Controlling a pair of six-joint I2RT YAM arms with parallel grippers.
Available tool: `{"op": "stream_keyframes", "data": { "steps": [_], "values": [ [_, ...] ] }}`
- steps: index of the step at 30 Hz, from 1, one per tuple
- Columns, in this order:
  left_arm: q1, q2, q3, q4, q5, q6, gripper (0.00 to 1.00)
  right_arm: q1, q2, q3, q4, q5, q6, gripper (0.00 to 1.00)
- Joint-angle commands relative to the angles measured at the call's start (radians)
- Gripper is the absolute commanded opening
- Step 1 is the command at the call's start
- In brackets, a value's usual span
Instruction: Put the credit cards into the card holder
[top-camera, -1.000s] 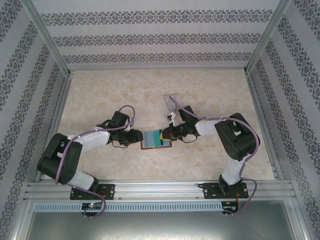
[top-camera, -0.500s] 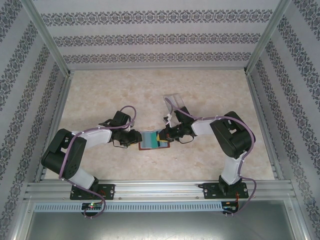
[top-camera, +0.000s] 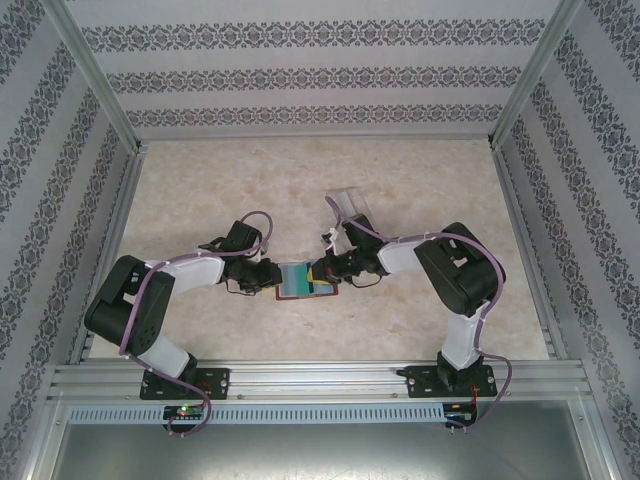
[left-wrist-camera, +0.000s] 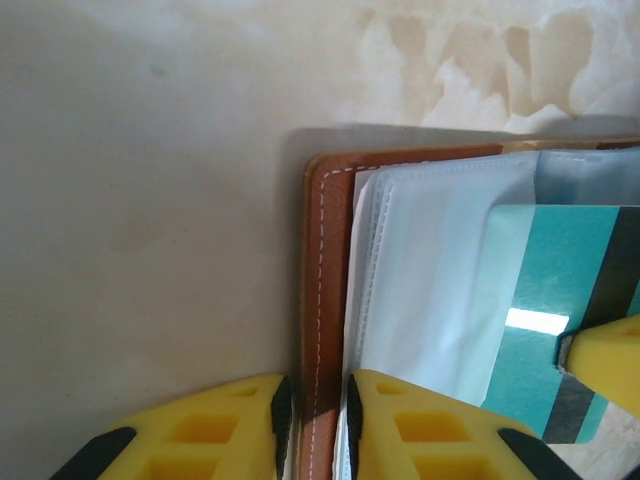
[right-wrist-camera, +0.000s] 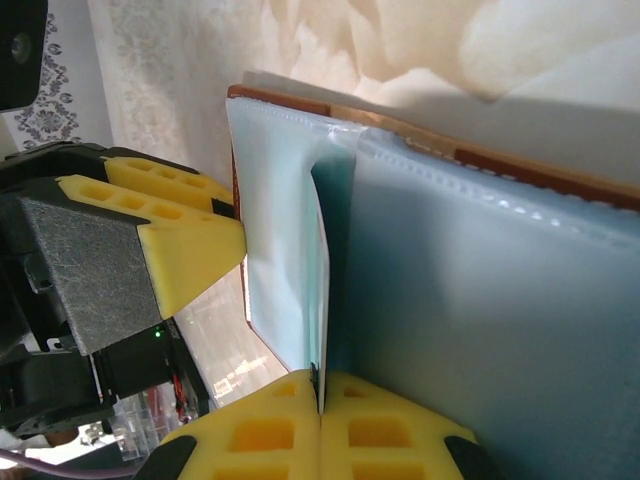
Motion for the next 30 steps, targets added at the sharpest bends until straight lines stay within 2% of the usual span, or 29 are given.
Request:
{"op": "stream_keyframes", "data": {
  "steps": [1, 11, 18, 30],
  "values": [
    [-0.026, 0.07, 0.009, 0.067, 0.035, 0.012, 0.24, 0.02, 0.028, 0.006, 0.042, 0.049, 0.043, 0.0],
    [-0.026, 0.069, 0.009, 0.06, 0.03, 0.018, 0.24, 0.06, 0.068, 0.015, 0.089, 0.098, 0.074, 0.0],
    [-0.025, 0.068, 0.012, 0.046, 0.027, 0.028, 0.23, 0.053, 0.004, -0.014, 0.078, 0.19, 0.07, 0.01],
    [-0.026, 0.075, 0.003, 0.023, 0.01, 0.032, 0.23, 0.043, 0.0, -0.026, 0.094, 0.196, 0.087, 0.0]
  ]
}}
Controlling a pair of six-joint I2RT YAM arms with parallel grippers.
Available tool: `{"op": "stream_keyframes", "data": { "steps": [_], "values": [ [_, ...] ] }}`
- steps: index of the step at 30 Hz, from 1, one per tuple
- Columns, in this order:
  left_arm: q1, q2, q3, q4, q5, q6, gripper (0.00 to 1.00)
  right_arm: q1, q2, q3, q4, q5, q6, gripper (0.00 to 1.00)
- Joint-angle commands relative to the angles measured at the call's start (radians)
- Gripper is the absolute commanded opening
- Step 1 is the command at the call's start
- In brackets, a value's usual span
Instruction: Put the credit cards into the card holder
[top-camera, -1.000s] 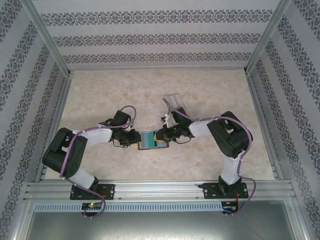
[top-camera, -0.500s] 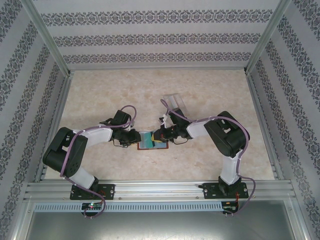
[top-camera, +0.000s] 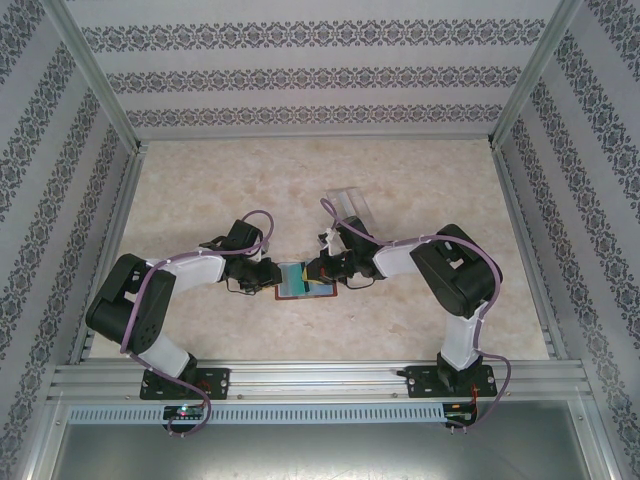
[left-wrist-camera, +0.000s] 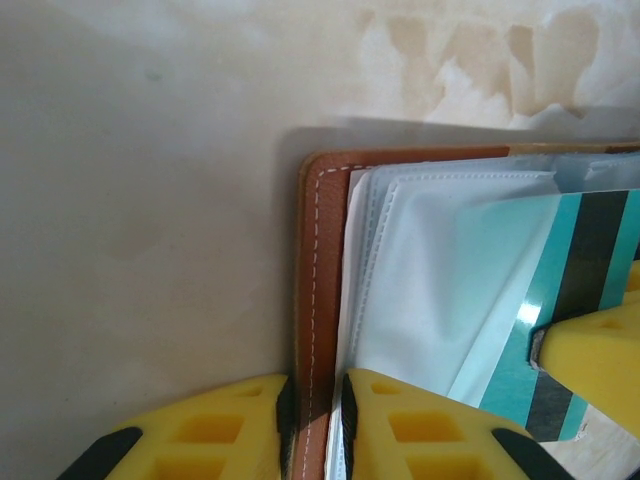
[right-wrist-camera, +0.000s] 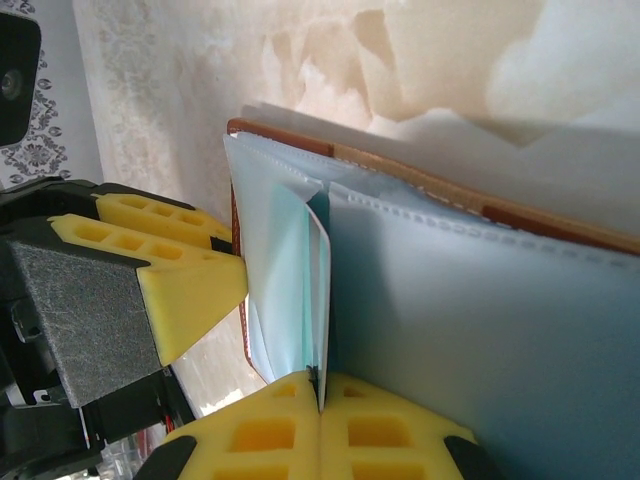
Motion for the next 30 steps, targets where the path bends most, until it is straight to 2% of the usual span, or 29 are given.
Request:
{"op": "stream_keyframes", "data": {
  "steps": [1, 5, 13, 22, 30],
  "values": [
    [-0.025, 0.068, -0.009, 0.038, 0.01, 0.022, 0.23, 0.002, -0.007, -0.023, 0.017, 0.104, 0.007, 0.0],
    [-0.026, 0.068, -0.01, 0.028, 0.002, 0.02, 0.23, -0.003, -0.001, -0.039, 0.071, 0.09, 0.05, 0.0],
    [-0.026, 0.064, -0.013, 0.02, 0.002, 0.021, 0.22, -0.016, -0.025, -0.063, 0.049, 0.095, 0.019, 0.01],
    [-0.025, 0.089, 0.029, -0.013, 0.01, 0.039, 0.22, 0.035, 0.01, -0.053, 0.141, 0.119, 0.083, 0.01],
    [-0.026, 0.082, 0.02, -0.001, 0.009, 0.026, 0.22, 0.065, 0.039, -0.054, 0.164, 0.125, 0.112, 0.1]
  ]
}}
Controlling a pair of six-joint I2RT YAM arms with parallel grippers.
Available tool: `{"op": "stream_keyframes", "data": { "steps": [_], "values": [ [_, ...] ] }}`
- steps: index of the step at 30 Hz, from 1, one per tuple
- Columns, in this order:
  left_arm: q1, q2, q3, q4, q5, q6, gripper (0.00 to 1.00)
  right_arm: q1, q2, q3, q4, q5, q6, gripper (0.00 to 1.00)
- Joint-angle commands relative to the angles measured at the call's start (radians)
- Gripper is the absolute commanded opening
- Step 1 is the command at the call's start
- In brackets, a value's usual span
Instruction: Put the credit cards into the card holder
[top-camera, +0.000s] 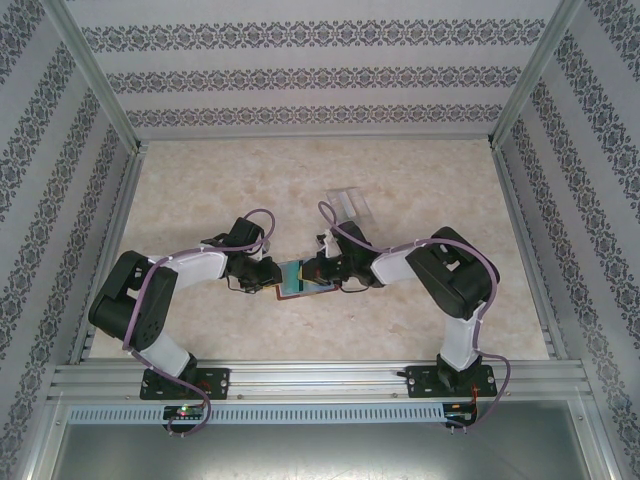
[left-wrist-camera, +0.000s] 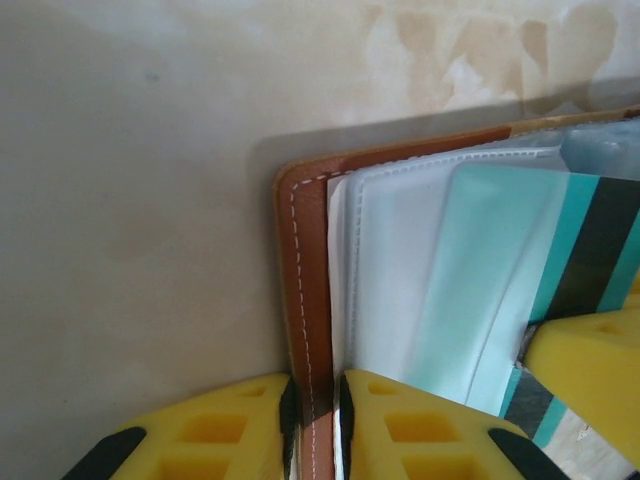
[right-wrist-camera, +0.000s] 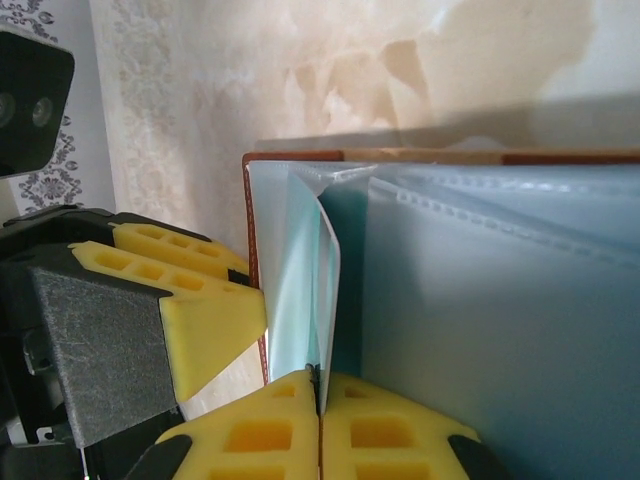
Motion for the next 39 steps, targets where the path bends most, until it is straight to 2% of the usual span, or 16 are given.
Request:
{"op": "stream_keyframes", "data": {
  "steps": [1, 5, 10, 23, 25, 31, 34, 39],
  "values": [
    [-0.025, 0.056, -0.021, 0.052, 0.011, 0.017, 0.22, 0.016, 0.03, -0.001, -0.02, 0.04, -0.002, 0.1],
    [-0.026, 0.054, -0.02, 0.035, -0.005, 0.03, 0.22, 0.012, -0.007, 0.026, -0.143, 0.058, -0.073, 0.22],
    [-0.025, 0.052, -0.021, 0.029, -0.013, 0.038, 0.22, -0.003, -0.038, 0.058, -0.273, 0.067, -0.158, 0.32],
    [-0.025, 0.051, -0.017, 0.015, -0.018, 0.052, 0.22, -0.011, -0.07, 0.11, -0.431, 0.142, -0.229, 0.35],
    [-0.025, 0.051, -0.018, 0.018, -0.018, 0.052, 0.21, -0.006, -0.068, 0.124, -0.448, 0.155, -0.234, 0.31],
    [-0.025, 0.064, -0.013, 0.016, -0.022, 0.057, 0.21, 0.002, -0.072, 0.137, -0.49, 0.196, -0.239, 0.28],
    [-0.026, 0.075, -0.006, 0.016, -0.019, 0.064, 0.21, 0.003, -0.073, 0.148, -0.52, 0.208, -0.249, 0.35],
    [-0.026, 0.081, -0.005, 0.017, -0.018, 0.065, 0.21, 0.003, -0.089, 0.158, -0.554, 0.21, -0.257, 0.35]
  ]
}}
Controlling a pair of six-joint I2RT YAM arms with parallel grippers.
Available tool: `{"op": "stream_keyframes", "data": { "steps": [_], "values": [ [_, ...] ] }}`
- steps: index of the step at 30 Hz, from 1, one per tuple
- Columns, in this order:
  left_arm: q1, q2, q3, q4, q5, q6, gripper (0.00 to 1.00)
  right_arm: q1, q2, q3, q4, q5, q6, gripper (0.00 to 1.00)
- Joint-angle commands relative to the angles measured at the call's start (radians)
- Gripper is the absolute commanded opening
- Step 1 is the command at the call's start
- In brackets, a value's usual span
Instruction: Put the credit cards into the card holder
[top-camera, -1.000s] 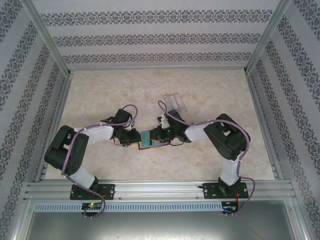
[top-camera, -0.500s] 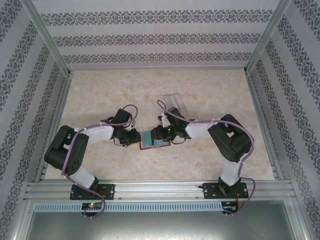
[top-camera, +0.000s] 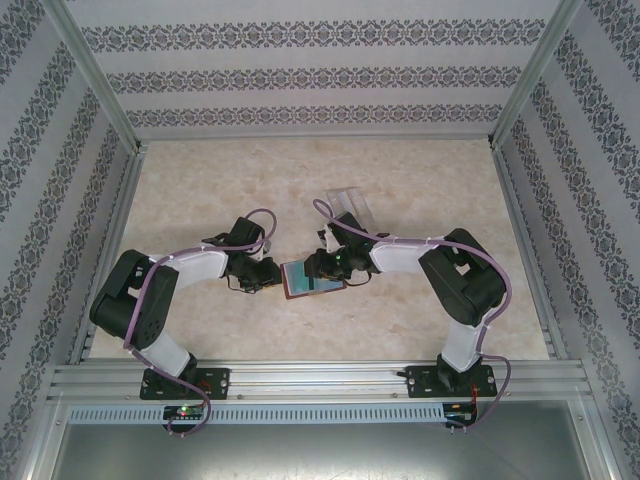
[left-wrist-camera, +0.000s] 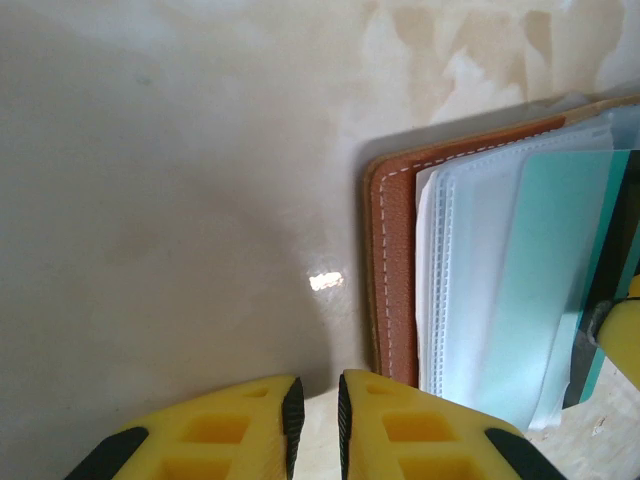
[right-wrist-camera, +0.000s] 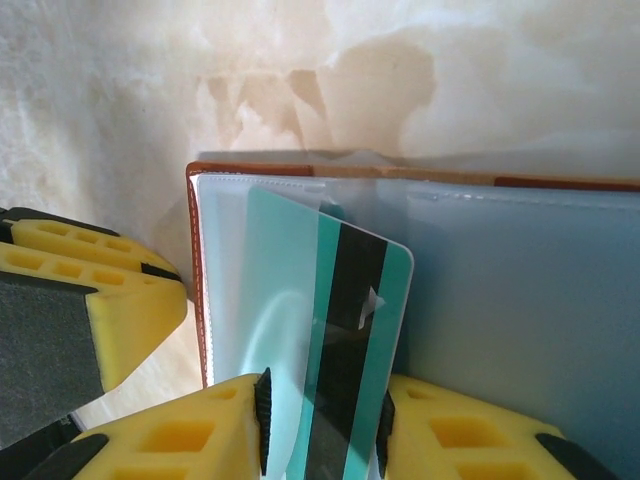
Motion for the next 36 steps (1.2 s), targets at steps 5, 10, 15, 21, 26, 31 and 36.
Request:
{"op": "stream_keyframes", "data": {
  "steps": [5, 10, 15, 21, 26, 31, 36],
  "values": [
    [-0.03, 0.075, -0.008, 0.031, -0.013, 0.031, 0.21, 0.011, -0.017, 0.019, -0.102, 0.055, -0.038, 0.22],
    [-0.043, 0.093, 0.004, 0.033, -0.012, 0.032, 0.21, 0.014, -0.017, 0.02, -0.085, 0.035, -0.05, 0.11],
    [-0.05, 0.12, 0.009, 0.058, -0.014, 0.024, 0.14, 0.037, 0.012, 0.039, -0.052, -0.019, -0.041, 0.08],
    [-0.051, 0.142, 0.025, 0.056, -0.039, 0.031, 0.02, 0.058, 0.067, 0.082, -0.065, -0.057, -0.056, 0.05],
    [-0.051, 0.151, 0.041, 0.034, -0.072, 0.046, 0.0, 0.055, 0.093, 0.099, -0.091, -0.074, -0.091, 0.04],
    [-0.051, 0.16, 0.065, -0.001, -0.095, 0.068, 0.0, 0.035, 0.111, 0.115, -0.119, -0.123, -0.134, 0.06],
    [-0.051, 0.171, 0.077, -0.003, -0.087, 0.07, 0.0, 0.046, 0.132, 0.116, -0.063, -0.148, -0.093, 0.23]
  ]
}}
